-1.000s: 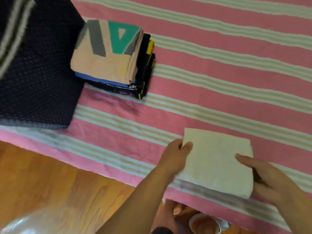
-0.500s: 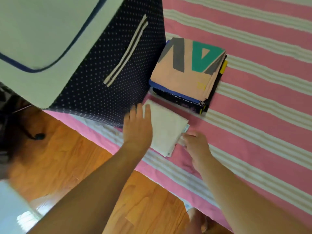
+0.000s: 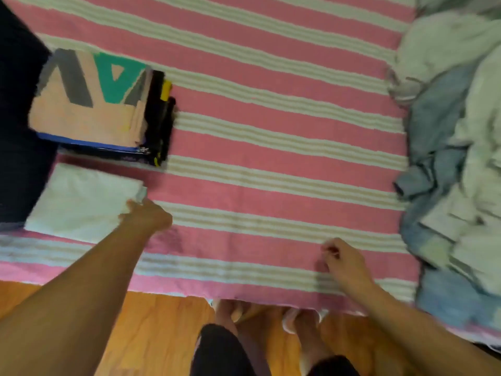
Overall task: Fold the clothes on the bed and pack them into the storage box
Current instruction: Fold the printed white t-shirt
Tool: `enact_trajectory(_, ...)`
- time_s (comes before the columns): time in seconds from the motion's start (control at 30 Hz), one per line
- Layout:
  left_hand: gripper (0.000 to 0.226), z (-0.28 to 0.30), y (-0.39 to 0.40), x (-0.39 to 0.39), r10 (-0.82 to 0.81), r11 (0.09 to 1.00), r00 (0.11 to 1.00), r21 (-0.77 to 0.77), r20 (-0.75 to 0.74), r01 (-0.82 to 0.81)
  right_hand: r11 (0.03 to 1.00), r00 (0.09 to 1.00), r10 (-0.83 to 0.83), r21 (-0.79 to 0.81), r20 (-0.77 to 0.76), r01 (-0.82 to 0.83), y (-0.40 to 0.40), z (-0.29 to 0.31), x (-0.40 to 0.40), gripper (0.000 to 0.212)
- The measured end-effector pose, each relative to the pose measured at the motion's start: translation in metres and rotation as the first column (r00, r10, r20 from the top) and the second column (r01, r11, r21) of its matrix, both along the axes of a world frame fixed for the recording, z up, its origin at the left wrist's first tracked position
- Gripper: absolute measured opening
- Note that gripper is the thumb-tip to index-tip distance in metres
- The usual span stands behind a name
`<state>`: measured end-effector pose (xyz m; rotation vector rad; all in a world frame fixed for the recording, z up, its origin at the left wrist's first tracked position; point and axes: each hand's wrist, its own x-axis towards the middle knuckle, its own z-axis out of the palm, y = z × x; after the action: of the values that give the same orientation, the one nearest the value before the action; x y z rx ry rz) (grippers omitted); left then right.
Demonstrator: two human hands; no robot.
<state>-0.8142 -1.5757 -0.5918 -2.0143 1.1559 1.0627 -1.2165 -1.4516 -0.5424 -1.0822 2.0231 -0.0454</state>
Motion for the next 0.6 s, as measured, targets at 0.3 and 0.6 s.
enact_trajectory(0.3, 0.042, 0.154, 0.076, -0.397, -0.358, 0.932, 0.735, -0.268, -0.576, 0.245, 0.997, 0.963, 0.054, 0.063, -0.264, -0.038, 0.072, 0.083, -0.278, 0.039)
enact_trajectory(0.6, 0.029, 0.237, 0.117, -0.491, -0.134, 0.975, 0.823, -0.224, -0.552, 0.009, 0.963, 0.910, 0.263, 0.032, -0.322, -0.267, 0.075, 0.082, -0.394, 0.060)
